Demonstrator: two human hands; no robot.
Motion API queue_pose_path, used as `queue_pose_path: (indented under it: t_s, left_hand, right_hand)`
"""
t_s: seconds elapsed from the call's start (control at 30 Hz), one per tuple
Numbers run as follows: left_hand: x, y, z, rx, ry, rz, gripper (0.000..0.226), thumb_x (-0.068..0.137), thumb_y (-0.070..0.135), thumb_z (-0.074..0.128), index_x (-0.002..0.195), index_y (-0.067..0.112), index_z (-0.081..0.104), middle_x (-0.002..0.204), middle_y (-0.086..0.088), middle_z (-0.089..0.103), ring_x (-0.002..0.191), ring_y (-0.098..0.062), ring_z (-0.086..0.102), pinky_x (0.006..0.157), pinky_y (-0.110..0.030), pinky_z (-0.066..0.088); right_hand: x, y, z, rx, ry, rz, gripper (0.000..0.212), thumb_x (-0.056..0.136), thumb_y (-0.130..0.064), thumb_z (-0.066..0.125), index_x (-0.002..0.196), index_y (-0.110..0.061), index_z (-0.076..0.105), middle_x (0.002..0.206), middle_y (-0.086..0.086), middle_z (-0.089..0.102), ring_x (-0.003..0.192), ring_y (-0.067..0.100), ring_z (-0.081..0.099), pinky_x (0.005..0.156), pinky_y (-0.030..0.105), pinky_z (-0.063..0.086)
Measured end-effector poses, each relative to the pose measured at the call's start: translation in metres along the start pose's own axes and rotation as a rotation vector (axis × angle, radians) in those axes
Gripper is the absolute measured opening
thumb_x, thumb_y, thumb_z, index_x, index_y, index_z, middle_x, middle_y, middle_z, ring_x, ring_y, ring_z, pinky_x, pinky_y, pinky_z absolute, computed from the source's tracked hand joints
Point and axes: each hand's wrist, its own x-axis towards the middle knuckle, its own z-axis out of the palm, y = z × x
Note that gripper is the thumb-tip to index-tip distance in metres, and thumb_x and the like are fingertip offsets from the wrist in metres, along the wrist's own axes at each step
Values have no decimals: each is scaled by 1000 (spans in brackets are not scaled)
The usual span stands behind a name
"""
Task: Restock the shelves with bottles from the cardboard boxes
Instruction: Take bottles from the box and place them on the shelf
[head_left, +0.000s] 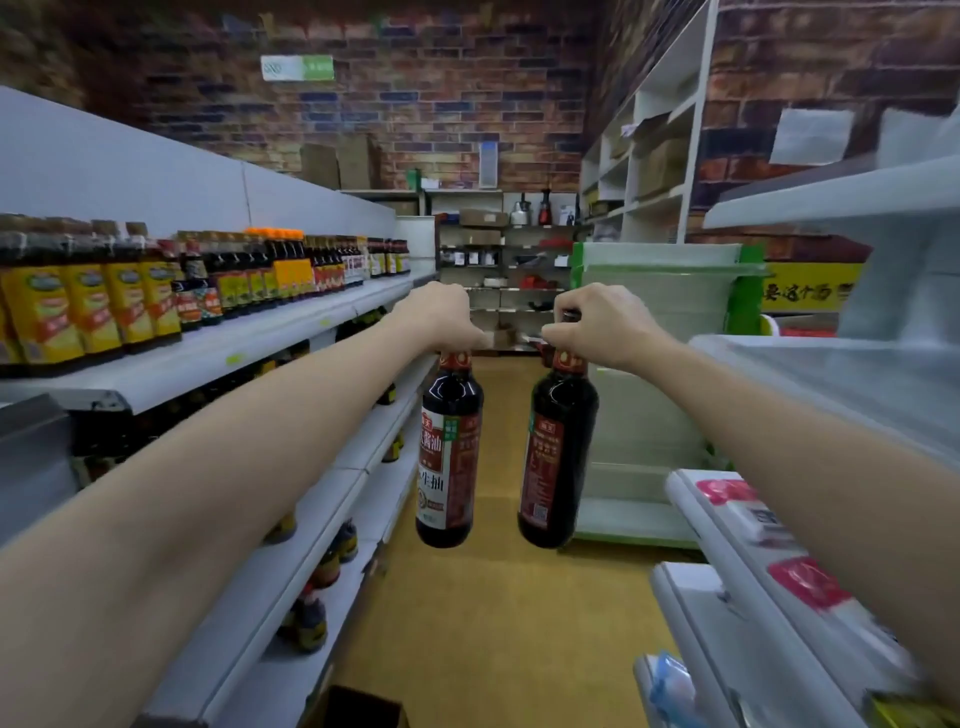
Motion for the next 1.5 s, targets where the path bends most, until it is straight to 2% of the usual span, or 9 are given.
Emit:
queue_pose_path:
  t_s: [0.13, 0.23, 0.3, 0.43, 0.6, 0.87, 1.03, 1.27, 1.5]
  left_hand:
    - [80, -15, 24, 77, -34, -24, 25, 86, 35, 60, 88, 11, 53, 60, -2, 47, 52, -15, 44, 43, -23, 33]
    - [146, -35, 28, 102, -36, -98, 38, 90, 34, 58, 63, 10, 44, 56, -1, 39, 49, -13, 36, 43, -21, 27]
    - [185, -52, 30, 96, 0, -148, 43, 90, 38, 56, 59, 12, 39, 56, 0, 36, 48, -13, 33, 41, -21, 24]
    - [261, -92, 46, 69, 46, -199, 43, 87, 30, 58, 57, 12, 34, 54, 0, 31, 46, -13, 27, 40, -22, 21]
    - [363, -150, 82, 92, 70, -207, 42, 86, 27, 59, 56, 13, 33, 52, 0, 29, 45, -13, 25, 40, -22, 19]
    - [546, -236, 127, 98, 68, -199, 42, 86, 30, 60, 57, 12, 34, 54, -1, 31, 46, -13, 27, 41, -23, 21]
    - [652, -270, 172, 87, 50, -210, 40, 85, 30, 59, 59, 12, 35, 54, 0, 30, 47, -14, 28, 42, -23, 21]
    - [792, -302, 222, 86, -2, -295, 40, 87, 29, 59, 59, 11, 37, 55, -1, 36, 47, -14, 35, 42, -22, 29]
    - [927, -350, 237, 50, 99, -388, 42, 84, 28, 61, 57, 12, 33, 54, 0, 29, 47, -14, 27, 42, -24, 20]
  right_hand:
    - [76, 42, 46, 42, -20, -32, 28, 83, -35, 58, 67, -13, 52, 69, 3, 55, 72, 24, 55, 63, 33, 44]
    - [154, 62, 76, 45, -28, -82, 30, 83, -37, 58, 66, -14, 50, 66, 2, 54, 68, 24, 56, 57, 30, 40]
    - [203, 67, 96, 32, -35, -126, 30, 84, -37, 57, 66, -16, 49, 65, 0, 52, 65, 22, 53, 53, 28, 36]
    - [287, 77, 142, 27, -45, -155, 26, 86, -36, 57, 70, -17, 51, 72, 2, 54, 67, 21, 50, 51, 28, 32]
    - [392, 92, 217, 43, -37, -164, 23, 86, -33, 57, 77, -12, 55, 66, 1, 51, 60, 17, 47, 51, 27, 32]
    - [572, 128, 315, 36, -47, -150, 26, 85, -41, 57, 75, -17, 57, 84, 3, 59, 77, 23, 56, 60, 31, 42]
    - [664, 160, 372, 81, -38, -119, 27, 84, -34, 57, 67, -16, 48, 65, -1, 51, 63, 19, 49, 51, 27, 32]
    - [805, 208, 457, 104, -52, -214, 24, 83, -34, 57, 73, -12, 54, 74, 6, 55, 70, 24, 52, 54, 29, 32]
    - [945, 233, 515, 155, -49, -267, 31, 84, -33, 60, 64, -15, 45, 63, 0, 46, 60, 17, 44, 51, 27, 29]
